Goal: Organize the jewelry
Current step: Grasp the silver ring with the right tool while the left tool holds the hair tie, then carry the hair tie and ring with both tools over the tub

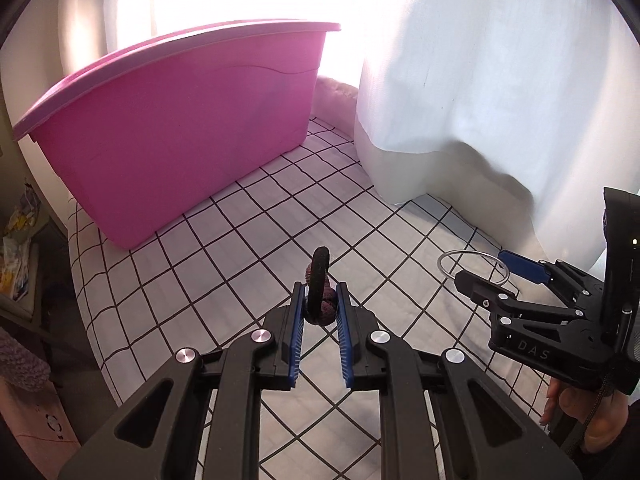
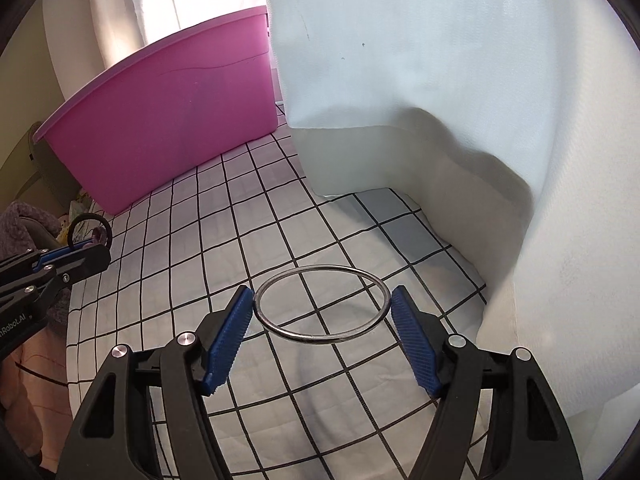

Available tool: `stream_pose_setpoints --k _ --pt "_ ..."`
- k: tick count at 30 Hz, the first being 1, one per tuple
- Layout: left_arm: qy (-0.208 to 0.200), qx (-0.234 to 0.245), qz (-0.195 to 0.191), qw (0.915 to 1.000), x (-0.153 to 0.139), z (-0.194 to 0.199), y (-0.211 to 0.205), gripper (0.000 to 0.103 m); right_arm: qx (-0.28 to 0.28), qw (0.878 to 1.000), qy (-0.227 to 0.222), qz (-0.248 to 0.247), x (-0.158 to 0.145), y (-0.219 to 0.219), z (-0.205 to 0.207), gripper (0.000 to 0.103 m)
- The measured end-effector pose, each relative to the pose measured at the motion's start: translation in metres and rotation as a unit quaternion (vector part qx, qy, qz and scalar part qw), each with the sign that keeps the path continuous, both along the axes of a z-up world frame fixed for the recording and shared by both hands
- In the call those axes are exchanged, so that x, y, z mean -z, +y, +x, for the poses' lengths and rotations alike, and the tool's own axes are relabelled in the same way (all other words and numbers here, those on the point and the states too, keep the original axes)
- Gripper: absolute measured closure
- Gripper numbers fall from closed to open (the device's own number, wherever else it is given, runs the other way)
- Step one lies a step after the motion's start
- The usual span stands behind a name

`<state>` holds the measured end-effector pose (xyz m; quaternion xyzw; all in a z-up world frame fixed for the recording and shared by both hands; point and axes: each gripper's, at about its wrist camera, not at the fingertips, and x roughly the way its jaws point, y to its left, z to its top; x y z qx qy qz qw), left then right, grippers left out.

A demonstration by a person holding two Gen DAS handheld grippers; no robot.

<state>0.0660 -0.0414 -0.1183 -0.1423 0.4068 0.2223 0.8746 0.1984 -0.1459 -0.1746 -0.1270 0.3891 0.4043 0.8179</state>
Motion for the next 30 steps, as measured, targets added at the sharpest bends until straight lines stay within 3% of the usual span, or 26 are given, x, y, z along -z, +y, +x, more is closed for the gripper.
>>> stream_pose_setpoints --k 12,19,30 --pt "-0.04 0.012 0.02 0.9989 -0.059 -0.023 0.011 0.085 -0.005 1.0 -0.031 0.0 -0.05 0.003 -0.029 0.035" --pt "-0.064 0.055 0.018 0.9963 -0.096 -0.024 0.025 0.085 0.009 0.998 -0.059 -0.001 -0.089 0.016 -0.045 0.035" --pt "-0.106 0.101 0.009 0.9891 -0.159 -0.017 0.102 0.085 0.032 0.993 -0.116 0.017 -0.173 0.078 -0.07 0.035"
